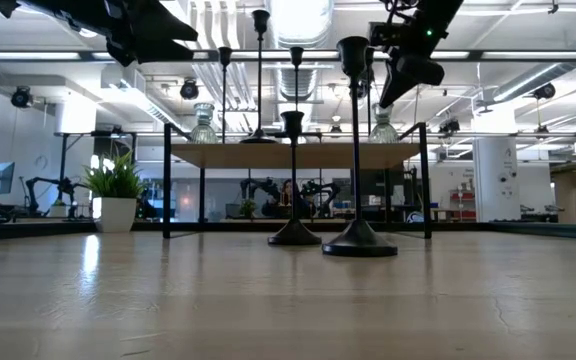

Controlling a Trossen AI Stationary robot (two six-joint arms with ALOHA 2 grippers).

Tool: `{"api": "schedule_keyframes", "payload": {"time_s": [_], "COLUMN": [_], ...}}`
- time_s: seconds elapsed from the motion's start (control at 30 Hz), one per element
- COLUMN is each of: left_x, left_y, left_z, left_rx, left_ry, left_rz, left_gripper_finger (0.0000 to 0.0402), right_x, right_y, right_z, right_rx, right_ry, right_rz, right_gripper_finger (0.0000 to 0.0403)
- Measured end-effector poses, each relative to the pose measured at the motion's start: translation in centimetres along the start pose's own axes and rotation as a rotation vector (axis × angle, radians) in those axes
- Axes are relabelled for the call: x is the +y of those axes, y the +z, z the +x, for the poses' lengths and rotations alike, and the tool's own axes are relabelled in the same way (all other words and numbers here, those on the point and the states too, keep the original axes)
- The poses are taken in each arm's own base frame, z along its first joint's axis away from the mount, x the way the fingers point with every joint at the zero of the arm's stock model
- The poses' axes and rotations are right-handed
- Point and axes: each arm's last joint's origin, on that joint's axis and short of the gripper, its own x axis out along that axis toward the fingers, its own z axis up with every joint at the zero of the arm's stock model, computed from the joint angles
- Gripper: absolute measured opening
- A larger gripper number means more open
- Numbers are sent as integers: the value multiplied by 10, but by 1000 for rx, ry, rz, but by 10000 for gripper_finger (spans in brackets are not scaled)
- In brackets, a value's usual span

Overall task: Pick & Place candle stick holders
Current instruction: Put the green candle holder on the shelf

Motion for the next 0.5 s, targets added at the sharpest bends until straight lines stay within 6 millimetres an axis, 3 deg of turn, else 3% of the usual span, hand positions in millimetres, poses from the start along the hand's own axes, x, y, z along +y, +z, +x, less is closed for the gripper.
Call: {"api": "schedule_keyframes", "payload": {"time_s": [0.5], "left_x": [0], "left_y": [0], "left_z": [0], "left_rx": [1], "left_ry": [-4], "left_rz": [-19], "left_gripper_finger": [300], "right_x": [-1], "right_y": [-2], "right_z": [0], "right_rx": [25], "right_ry": [-18], "right_rz": [24], "right_gripper_finger": [8]}}
